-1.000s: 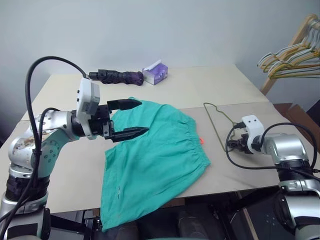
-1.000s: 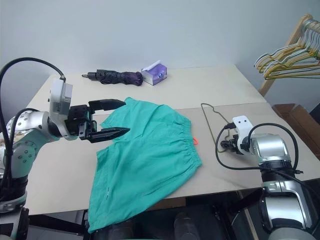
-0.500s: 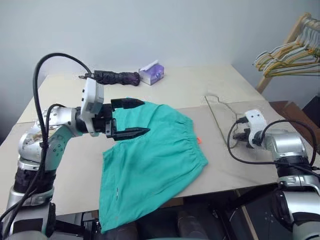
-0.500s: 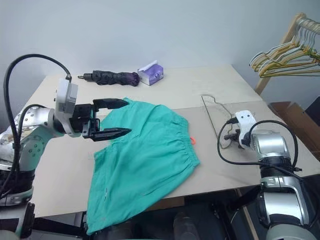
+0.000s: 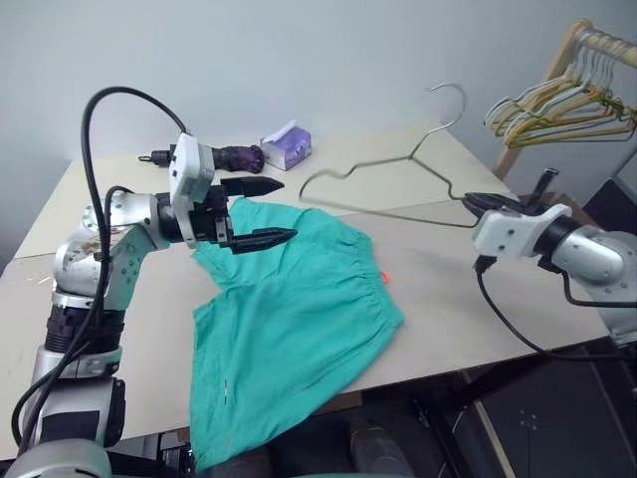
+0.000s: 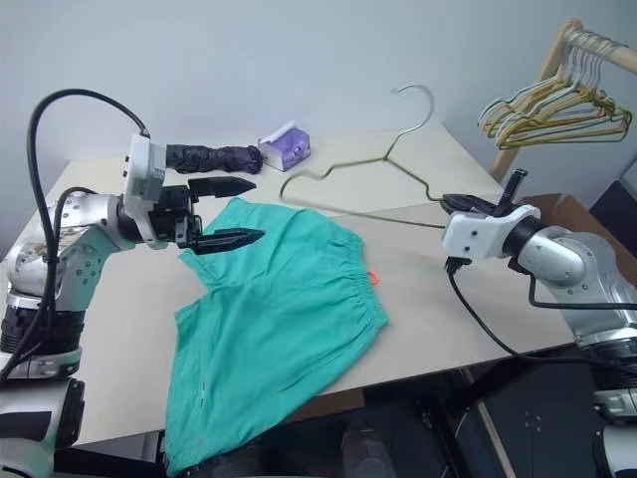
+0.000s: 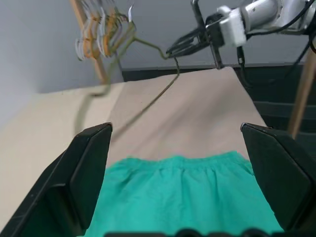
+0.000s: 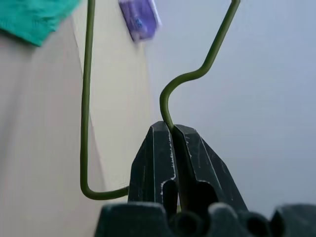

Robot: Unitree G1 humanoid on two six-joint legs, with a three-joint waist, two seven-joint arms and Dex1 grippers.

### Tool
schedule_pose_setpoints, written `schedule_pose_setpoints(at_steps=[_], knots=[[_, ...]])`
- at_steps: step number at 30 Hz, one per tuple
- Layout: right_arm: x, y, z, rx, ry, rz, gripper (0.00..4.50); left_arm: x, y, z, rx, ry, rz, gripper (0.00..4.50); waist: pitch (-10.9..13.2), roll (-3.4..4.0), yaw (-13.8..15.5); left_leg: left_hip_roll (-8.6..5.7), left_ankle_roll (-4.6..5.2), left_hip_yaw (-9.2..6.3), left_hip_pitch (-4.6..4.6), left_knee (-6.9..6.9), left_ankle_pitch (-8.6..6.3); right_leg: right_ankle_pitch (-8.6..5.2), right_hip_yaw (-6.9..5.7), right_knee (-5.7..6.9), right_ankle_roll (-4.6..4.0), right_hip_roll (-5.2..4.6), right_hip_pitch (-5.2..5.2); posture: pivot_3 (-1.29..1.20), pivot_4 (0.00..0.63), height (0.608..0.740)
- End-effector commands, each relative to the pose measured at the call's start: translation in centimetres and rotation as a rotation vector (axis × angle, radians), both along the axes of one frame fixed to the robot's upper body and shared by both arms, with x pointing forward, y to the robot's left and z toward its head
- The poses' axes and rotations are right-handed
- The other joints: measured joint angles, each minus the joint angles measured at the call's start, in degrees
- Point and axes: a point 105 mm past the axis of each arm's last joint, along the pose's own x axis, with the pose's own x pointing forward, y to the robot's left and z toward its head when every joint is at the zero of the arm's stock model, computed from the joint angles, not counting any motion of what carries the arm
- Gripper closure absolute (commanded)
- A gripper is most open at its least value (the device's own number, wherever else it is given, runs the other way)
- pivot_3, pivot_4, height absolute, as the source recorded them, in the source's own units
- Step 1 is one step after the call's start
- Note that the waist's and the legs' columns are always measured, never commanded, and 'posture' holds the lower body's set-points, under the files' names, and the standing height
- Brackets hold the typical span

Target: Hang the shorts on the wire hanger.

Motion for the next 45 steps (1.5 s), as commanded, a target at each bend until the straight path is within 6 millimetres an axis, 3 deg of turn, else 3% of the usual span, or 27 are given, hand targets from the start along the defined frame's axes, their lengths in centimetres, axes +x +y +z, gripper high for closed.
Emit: schedule_pose_setpoints(at_steps=[1,5,8,18,22,33,42,45], knots=[[-0.6,0.7,1.7,-0.042,-0.100,0.098,4.48,0.8,0.7,1.2,0.066,-0.028,0.014,0.00,0.00,-0.01,-0.70,0.00,0.00,0.00,0.00,0.01,0.00,0.00,0.00,0.01,0.00,0.00,0.01,-0.19,0.000,0.740],[-1.0,2.1,2.2,-0.070,-0.132,0.194,4.48,1.2,1.0,0.3,0.144,0.069,-0.017,0.00,-0.02,0.01,-1.79,-0.02,0.00,-0.01,0.03,-0.02,0.00,0.01,0.03,0.04,-0.01,-0.01,0.00,-0.20,0.000,0.740],[-1.3,3.1,2.4,-0.061,-0.124,0.229,4.48,0.6,0.4,-1.5,0.250,0.134,-0.078,0.00,-0.02,0.01,-2.66,-0.01,0.00,-0.08,0.05,-0.05,0.00,0.00,0.00,0.04,0.00,0.01,0.04,-0.21,0.000,0.740],[-1.5,4.8,2.9,-0.050,-0.096,0.266,4.48,0.8,-0.8,-5.0,0.427,0.138,-0.123,0.00,-0.02,0.01,-3.72,-0.02,0.00,-0.10,0.09,0.00,0.00,0.00,0.01,0.12,0.00,0.00,0.08,-0.22,0.000,0.740],[-1.4,5.3,3.3,-0.038,-0.100,0.266,4.50,1.4,-1.0,-6.3,0.474,0.121,-0.068,0.89,-0.02,0.01,-3.92,-0.02,0.00,-0.11,0.08,-0.02,0.00,0.00,0.01,0.12,0.00,0.00,0.06,-0.21,0.000,0.740],[-1.2,5.8,3.4,-0.040,-0.101,0.280,4.50,2.7,-0.5,-6.0,0.449,0.093,0.045,4.46,-0.02,0.01,-3.88,-0.02,0.00,-0.13,0.09,-0.01,0.00,0.00,0.01,0.16,0.01,-0.01,0.06,-0.20,0.000,0.740],[-2.0,6.4,3.4,-0.051,-0.090,0.327,4.50,2.9,-0.3,-5.5,0.393,0.121,0.072,4.46,-0.02,0.01,-3.88,-0.03,0.00,-0.13,0.10,-0.01,0.00,0.00,0.01,0.17,0.01,-0.01,0.06,-0.19,0.000,0.740],[-2.7,6.4,3.3,-0.060,-0.049,0.345,3.64,2.6,0.1,-5.5,0.394,0.128,0.067,4.50,-0.02,0.01,-3.87,-0.03,0.00,-0.13,0.10,-0.01,0.00,0.00,0.01,0.17,0.01,-0.01,0.06,-0.19,0.000,0.740]])
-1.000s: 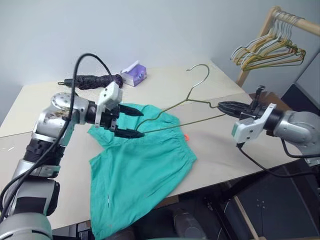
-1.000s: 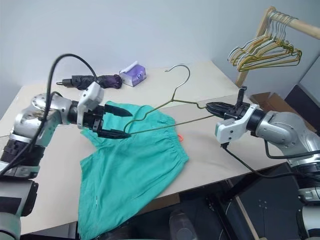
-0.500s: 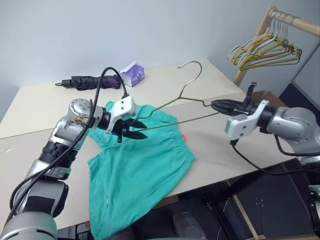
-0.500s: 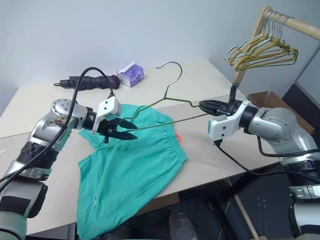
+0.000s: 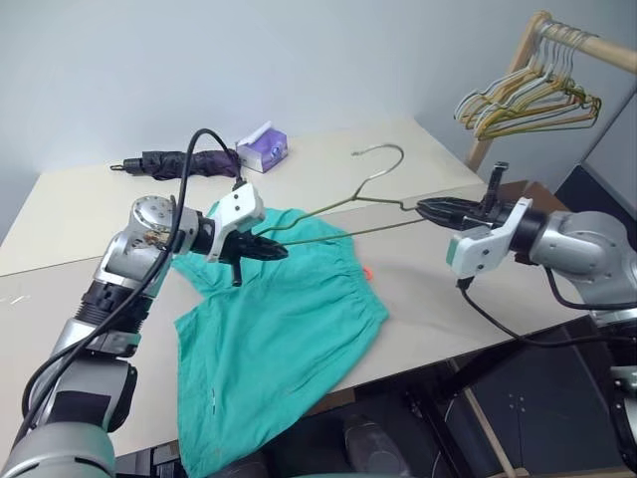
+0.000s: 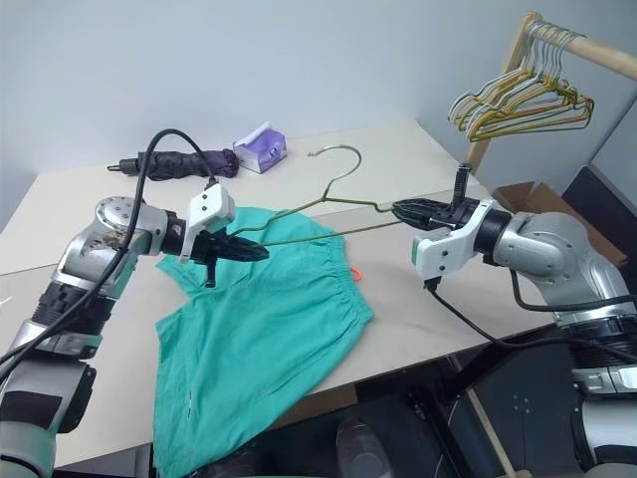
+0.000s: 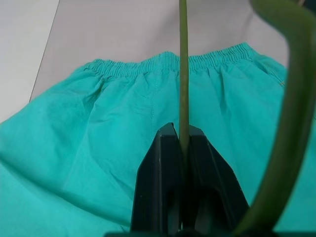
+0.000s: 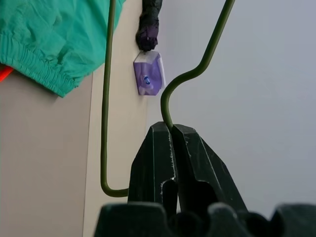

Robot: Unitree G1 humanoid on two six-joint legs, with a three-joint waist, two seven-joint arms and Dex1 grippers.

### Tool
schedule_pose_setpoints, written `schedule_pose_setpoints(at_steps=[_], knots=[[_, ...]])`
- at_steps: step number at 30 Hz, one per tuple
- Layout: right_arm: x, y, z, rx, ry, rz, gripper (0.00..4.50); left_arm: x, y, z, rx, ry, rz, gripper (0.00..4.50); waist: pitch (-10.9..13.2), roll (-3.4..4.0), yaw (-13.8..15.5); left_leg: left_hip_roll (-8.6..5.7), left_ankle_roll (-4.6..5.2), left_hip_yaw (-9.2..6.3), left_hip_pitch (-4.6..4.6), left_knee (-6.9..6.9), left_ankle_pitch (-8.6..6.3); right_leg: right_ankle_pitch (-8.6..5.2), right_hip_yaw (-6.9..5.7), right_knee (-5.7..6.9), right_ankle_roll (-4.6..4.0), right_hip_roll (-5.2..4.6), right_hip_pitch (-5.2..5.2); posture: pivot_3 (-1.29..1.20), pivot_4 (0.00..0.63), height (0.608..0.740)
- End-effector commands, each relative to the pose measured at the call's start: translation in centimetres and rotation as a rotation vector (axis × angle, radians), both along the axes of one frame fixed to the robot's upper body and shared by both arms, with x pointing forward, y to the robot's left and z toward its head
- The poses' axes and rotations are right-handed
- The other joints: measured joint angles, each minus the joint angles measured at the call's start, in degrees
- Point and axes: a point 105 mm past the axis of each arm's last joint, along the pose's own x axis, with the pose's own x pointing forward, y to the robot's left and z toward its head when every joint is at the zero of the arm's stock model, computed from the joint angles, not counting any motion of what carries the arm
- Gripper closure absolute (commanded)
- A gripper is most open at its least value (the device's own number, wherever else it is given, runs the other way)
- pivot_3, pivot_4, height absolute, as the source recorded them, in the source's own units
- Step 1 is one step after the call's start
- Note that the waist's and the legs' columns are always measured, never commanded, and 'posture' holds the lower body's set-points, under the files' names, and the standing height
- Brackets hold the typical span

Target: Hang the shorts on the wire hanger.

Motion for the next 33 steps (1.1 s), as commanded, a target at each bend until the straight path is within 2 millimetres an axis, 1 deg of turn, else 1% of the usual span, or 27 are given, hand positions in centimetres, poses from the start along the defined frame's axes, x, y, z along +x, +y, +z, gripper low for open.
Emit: schedule_pose_setpoints(at_steps=[1,4,6,8,10,11,13,14,17,19,22,25,27,30,33], knots=[[-1.7,0.9,1.8,0.003,-0.015,0.077,3.35,-0.3,0.4,1.3,-0.035,-0.025,-0.003,4.50,0.00,0.00,0.01,0.00,0.00,0.00,0.00,0.00,0.00,0.00,0.00,0.00,0.00,0.00,0.00,-0.20,0.000,0.740],[-2.5,0.7,1.8,0.004,0.040,0.079,2.28,-0.5,0.9,1.1,-0.006,-0.021,-0.002,4.50,0.00,0.00,0.03,0.00,0.00,-0.01,-0.01,0.00,0.00,-0.01,0.00,0.00,0.01,0.00,0.00,-0.20,0.000,0.740],[-2.9,0.6,1.7,0.037,0.107,0.074,1.56,-0.5,1.1,0.8,0.023,-0.027,0.005,4.50,0.00,0.00,0.02,0.00,0.00,-0.01,-0.01,0.00,0.00,-0.01,0.00,0.00,0.01,0.00,0.00,-0.20,0.000,0.740],[-3.4,0.3,1.4,0.083,0.240,0.048,0.84,-0.3,1.5,0.6,0.057,-0.045,0.020,4.50,0.00,0.00,0.11,0.00,0.00,-0.01,-0.01,0.02,0.00,0.00,-0.01,0.01,0.01,0.00,0.01,-0.20,0.000,0.740],[-4.2,0.6,1.7,0.167,0.375,0.052,0.09,-0.2,1.8,0.6,0.086,-0.074,0.020,4.50,0.00,0.00,0.33,0.00,0.00,-0.02,-0.01,0.03,0.00,-0.01,-0.01,0.01,0.01,-0.01,0.02,-0.19,0.000,0.740],[-4.3,0.7,2.0,0.221,0.455,0.038,0.01,-0.3,1.9,0.7,0.099,-0.085,0.005,4.50,0.00,0.00,0.32,0.00,0.00,-0.02,-0.01,0.02,0.00,-0.01,-0.02,0.01,0.01,0.00,0.01,-0.19,0.000,0.740],[-4.4,0.8,2.3,0.280,0.571,0.011,0.01,-0.6,2.0,0.7,0.121,-0.105,-0.025,4.50,0.00,0.00,0.34,0.01,0.00,-0.01,-0.02,0.02,0.00,-0.01,0.00,0.01,0.01,-0.01,0.01,-0.18,0.000,0.740],[-4.2,0.6,2.3,0.297,0.632,-0.035,0.01,-0.8,2.0,0.7,0.134,-0.118,-0.046,4.50,0.00,0.00,0.43,0.02,0.00,-0.02,-0.01,0.03,0.00,0.00,-0.01,0.02,0.01,-0.01,0.01,-0.18,0.000,0.740],[-2.1,0.2,1.4,0.289,0.716,-0.169,0.01,-1.4,1.5,0.8,0.130,-0.151,-0.090,4.50,-0.02,0.03,0.62,0.03,0.00,0.00,0.02,0.03,0.00,0.00,-0.01,0.03,0.00,0.00,0.00,-0.17,0.000,0.740],[-1.3,0.5,0.9,0.286,0.777,-0.185,0.01,-1.8,0.9,0.9,0.095,-0.143,-0.098,4.50,-0.03,0.03,1.13,0.03,0.00,0.01,0.03,0.02,0.00,0.00,-0.01,0.02,0.00,-0.01,0.00,-0.16,0.000,0.740],[-1.1,1.1,0.1,0.240,0.866,-0.175,0.01,-2.3,0.4,0.8,0.087,-0.144,-0.108,4.50,-0.03,0.03,2.10,0.03,0.01,0.00,-0.05,0.02,-0.01,-0.01,-0.02,0.00,0.00,0.00,-0.08,-0.14,0.000,0.740],[-1.2,1.3,-1.5,0.128,0.940,-0.193,0.01,-2.7,0.0,0.7,0.076,-0.142,-0.117,4.50,-0.03,0.04,3.23,0.01,0.05,0.04,-0.14,0.03,-0.04,-0.02,0.01,0.00,0.03,-0.02,-0.15,-0.11,0.000,0.740],[-0.6,1.6,-2.0,0.114,0.953,-0.209,0.01,-2.8,-0.3,0.6,0.068,-0.144,-0.115,4.50,-0.03,0.03,3.91,0.00,0.05,0.03,-0.16,0.05,-0.04,-0.02,-0.01,0.00,0.03,-0.03,-0.16,-0.11,0.000,0.740],[0.1,1.6,-2.4,0.097,0.952,-0.236,0.56,-2.9,-0.3,0.6,0.064,-0.142,-0.111,4.50,-0.04,0.04,4.75,0.00,0.05,0.05,-0.13,0.11,-0.04,-0.01,-0.01,0.01,0.04,-0.02,-0.13,-0.10,0.000,0.740],[-0.1,1.6,-2.5,0.087,0.972,-0.218,1.60,-3.1,-0.4,0.8,0.037,-0.126,-0.104,4.50,-0.04,0.04,5.60,-0.01,0.05,0.04,-0.14,0.12,-0.04,-0.01,-0.01,0.01,0.04,-0.03,-0.13,-0.09,0.000,0.740]])
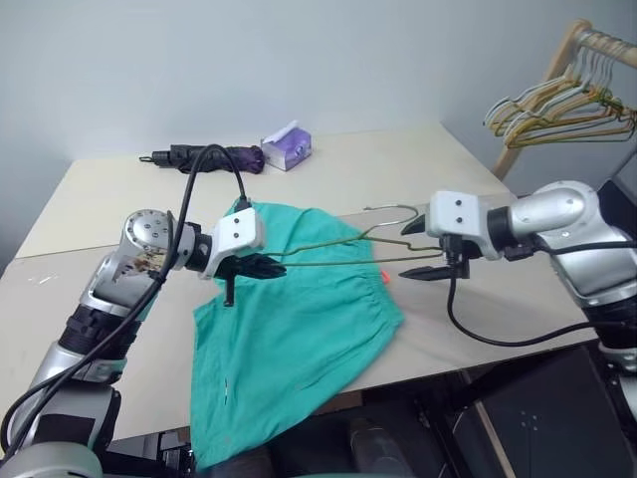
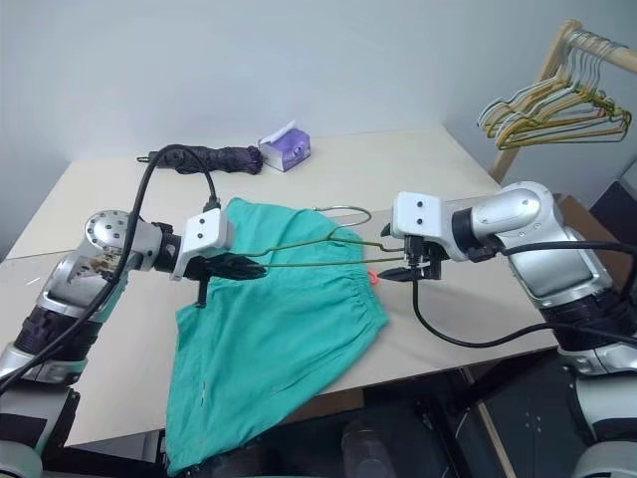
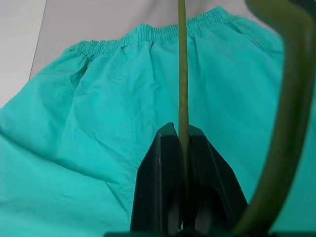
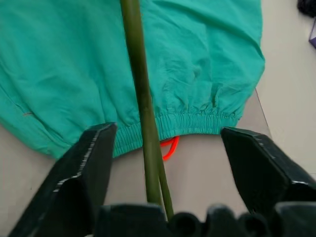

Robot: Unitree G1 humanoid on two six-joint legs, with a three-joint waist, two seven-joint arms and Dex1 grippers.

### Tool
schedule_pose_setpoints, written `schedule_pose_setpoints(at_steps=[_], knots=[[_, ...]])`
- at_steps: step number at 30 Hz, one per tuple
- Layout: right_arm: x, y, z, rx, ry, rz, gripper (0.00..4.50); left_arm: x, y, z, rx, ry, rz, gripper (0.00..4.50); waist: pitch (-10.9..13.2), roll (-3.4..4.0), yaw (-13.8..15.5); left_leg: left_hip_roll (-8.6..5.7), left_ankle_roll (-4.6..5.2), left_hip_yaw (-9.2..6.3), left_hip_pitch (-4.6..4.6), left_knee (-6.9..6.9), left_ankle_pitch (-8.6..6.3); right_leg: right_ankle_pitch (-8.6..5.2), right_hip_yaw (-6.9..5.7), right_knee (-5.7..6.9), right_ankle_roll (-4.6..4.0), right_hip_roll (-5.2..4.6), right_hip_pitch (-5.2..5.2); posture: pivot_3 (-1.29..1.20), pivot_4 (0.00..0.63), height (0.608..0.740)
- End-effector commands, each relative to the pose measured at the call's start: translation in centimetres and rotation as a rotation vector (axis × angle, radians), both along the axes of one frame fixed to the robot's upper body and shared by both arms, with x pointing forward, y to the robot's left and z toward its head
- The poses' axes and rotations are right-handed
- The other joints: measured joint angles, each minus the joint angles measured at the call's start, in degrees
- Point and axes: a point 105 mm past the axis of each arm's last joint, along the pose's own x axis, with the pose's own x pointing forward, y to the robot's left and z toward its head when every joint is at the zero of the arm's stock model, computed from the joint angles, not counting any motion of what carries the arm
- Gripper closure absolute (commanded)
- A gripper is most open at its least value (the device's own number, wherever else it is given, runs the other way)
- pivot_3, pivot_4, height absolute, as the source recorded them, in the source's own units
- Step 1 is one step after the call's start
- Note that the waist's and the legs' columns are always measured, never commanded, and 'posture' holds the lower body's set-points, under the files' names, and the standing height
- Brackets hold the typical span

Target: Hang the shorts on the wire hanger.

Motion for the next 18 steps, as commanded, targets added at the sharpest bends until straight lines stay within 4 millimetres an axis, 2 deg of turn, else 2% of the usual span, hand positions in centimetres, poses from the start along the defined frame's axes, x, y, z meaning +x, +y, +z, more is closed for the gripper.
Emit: schedule_pose_setpoints(at_steps=[1,8,16,18], knots=[[0.1,-0.3,1.1,-0.007,-0.033,0.013,1.94,-0.3,0.0,1.2,-0.044,-0.021,0.001,4.50,0.00,0.00,0.72,0.00,0.00,0.00,-0.02,0.00,0.00,0.00,0.00,-0.01,0.00,0.00,-0.01,-0.09,0.000,0.740],[0.0,-0.4,1.0,0.022,-0.021,0.025,4.47,-0.6,0.1,1.3,-0.033,-0.021,-0.020,4.50,0.00,0.00,1.63,0.00,-0.01,0.01,-0.02,0.04,-0.01,0.00,-0.01,0.00,0.00,0.00,0.00,-0.09,0.000,0.740],[-1.0,-0.7,1.5,0.046,-0.014,0.088,4.47,-0.8,0.7,1.4,-0.030,-0.042,-0.075,4.50,-0.01,0.02,2.05,0.00,-0.01,0.01,-0.03,0.04,-0.02,0.00,-0.03,-0.01,0.00,0.01,0.00,-0.09,0.000,0.740],[-1.4,-0.9,1.8,0.057,-0.004,0.105,4.50,-1.2,1.1,2.0,-0.088,-0.033,-0.136,3.93,-0.01,0.02,2.06,0.00,-0.01,0.02,-0.02,0.04,-0.02,0.00,-0.02,-0.01,0.00,0.01,0.00,-0.09,0.000,0.740]])
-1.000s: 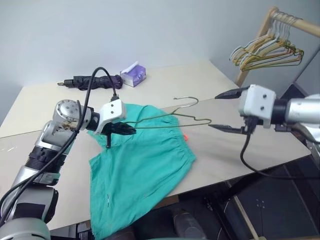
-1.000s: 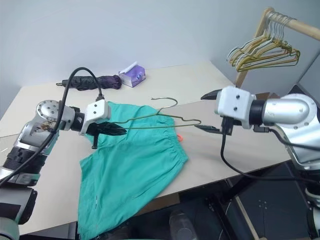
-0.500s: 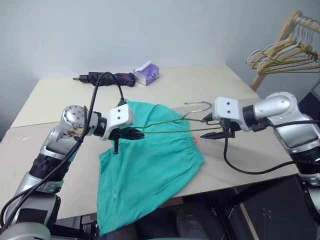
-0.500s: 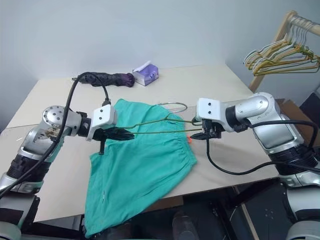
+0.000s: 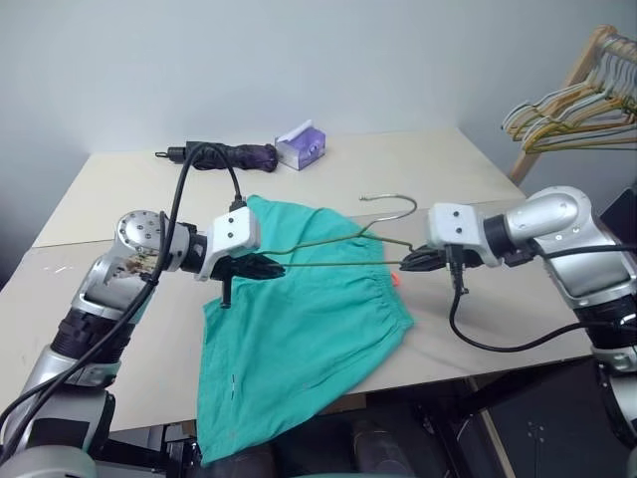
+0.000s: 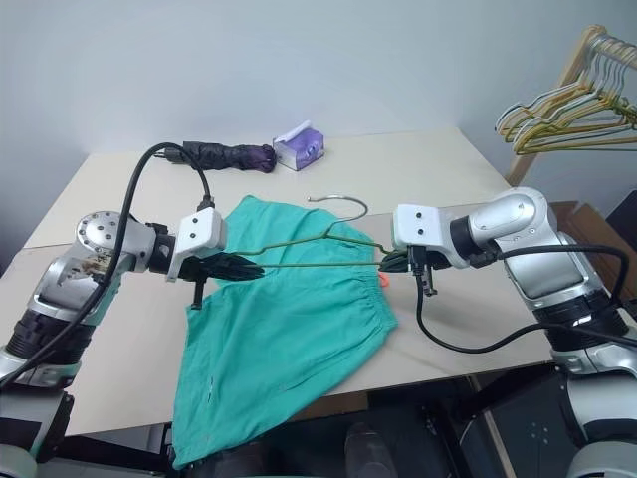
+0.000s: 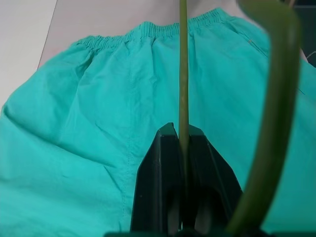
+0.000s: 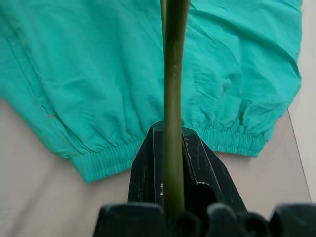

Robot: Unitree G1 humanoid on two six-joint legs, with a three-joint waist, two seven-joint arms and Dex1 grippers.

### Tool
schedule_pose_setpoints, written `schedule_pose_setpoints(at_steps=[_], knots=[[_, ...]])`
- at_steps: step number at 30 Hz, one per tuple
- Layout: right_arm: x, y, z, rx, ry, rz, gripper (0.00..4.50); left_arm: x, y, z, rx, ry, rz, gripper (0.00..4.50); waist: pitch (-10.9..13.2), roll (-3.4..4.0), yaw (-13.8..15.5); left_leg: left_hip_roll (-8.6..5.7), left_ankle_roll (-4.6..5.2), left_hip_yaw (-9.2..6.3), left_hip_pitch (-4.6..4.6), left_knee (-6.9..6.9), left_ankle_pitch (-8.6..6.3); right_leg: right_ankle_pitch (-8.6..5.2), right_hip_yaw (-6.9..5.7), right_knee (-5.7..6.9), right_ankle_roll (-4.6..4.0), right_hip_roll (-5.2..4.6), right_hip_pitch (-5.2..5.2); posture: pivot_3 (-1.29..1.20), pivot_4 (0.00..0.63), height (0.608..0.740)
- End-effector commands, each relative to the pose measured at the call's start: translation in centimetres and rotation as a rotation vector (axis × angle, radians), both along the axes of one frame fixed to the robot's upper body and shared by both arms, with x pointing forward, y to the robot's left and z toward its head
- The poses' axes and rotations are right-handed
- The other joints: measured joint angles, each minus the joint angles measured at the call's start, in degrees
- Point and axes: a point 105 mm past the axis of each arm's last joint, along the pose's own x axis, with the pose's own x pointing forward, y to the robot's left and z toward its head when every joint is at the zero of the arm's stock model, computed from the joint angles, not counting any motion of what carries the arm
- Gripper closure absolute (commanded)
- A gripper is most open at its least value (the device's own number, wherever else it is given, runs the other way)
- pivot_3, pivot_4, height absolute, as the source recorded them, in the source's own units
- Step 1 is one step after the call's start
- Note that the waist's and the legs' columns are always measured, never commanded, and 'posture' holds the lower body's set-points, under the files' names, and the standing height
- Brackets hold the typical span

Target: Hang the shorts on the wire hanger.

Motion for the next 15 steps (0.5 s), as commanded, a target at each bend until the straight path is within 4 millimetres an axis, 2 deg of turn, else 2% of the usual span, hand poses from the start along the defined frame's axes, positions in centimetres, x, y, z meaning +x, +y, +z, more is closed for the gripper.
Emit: schedule_pose_setpoints(at_steps=[1,5,9,12,13,15], knots=[[-0.5,-0.7,2.4,0.049,-0.056,0.018,4.50,-0.6,0.8,1.9,-0.093,-0.021,-0.098,3.70,0.00,0.00,0.04,0.01,0.00,0.00,0.00,0.00,0.00,0.00,0.00,0.00,0.00,0.01,0.00,-0.09,0.000,0.740],[-1.7,-2.2,1.9,0.053,0.018,-0.028,4.50,0.7,2.5,3.1,-0.060,-0.091,-0.054,2.39,0.00,0.00,0.48,0.00,0.00,0.00,0.00,0.02,0.00,0.00,-0.02,-0.01,0.00,0.00,0.01,-0.09,0.000,0.740],[-2.6,-3.7,1.5,0.096,0.101,-0.141,4.50,1.1,3.2,4.9,-0.113,-0.124,-0.020,1.09,0.00,0.00,0.97,0.00,-0.01,0.00,-0.04,0.03,-0.02,-0.01,-0.03,-0.03,0.01,-0.01,0.01,-0.08,0.003,0.740],[-4.3,-5.6,0.1,0.241,0.280,-0.311,4.50,1.1,3.0,7.1,-0.317,-0.184,0.042,0.15,-0.01,-0.01,1.59,0.02,-0.01,-0.01,-0.04,0.07,-0.02,-0.01,-0.04,-0.01,0.01,0.00,0.02,-0.07,0.005,0.740],[-5.3,-6.0,-0.4,0.264,0.339,-0.326,4.50,1.2,2.7,7.7,-0.399,-0.227,0.071,0.04,-0.02,-0.01,2.17,0.02,0.00,-0.01,-0.05,0.08,-0.03,-0.01,-0.04,-0.01,0.01,0.00,0.03,-0.07,0.006,0.740],[-6.9,-6.8,-1.3,0.305,0.442,-0.355,4.50,0.8,2.4,7.7,-0.449,-0.197,0.095,0.04,-0.02,-0.01,2.72,0.02,0.03,0.00,-0.02,0.12,-0.08,-0.01,-0.03,-0.02,0.02,-0.03,0.09,-0.06,0.009,0.740]])
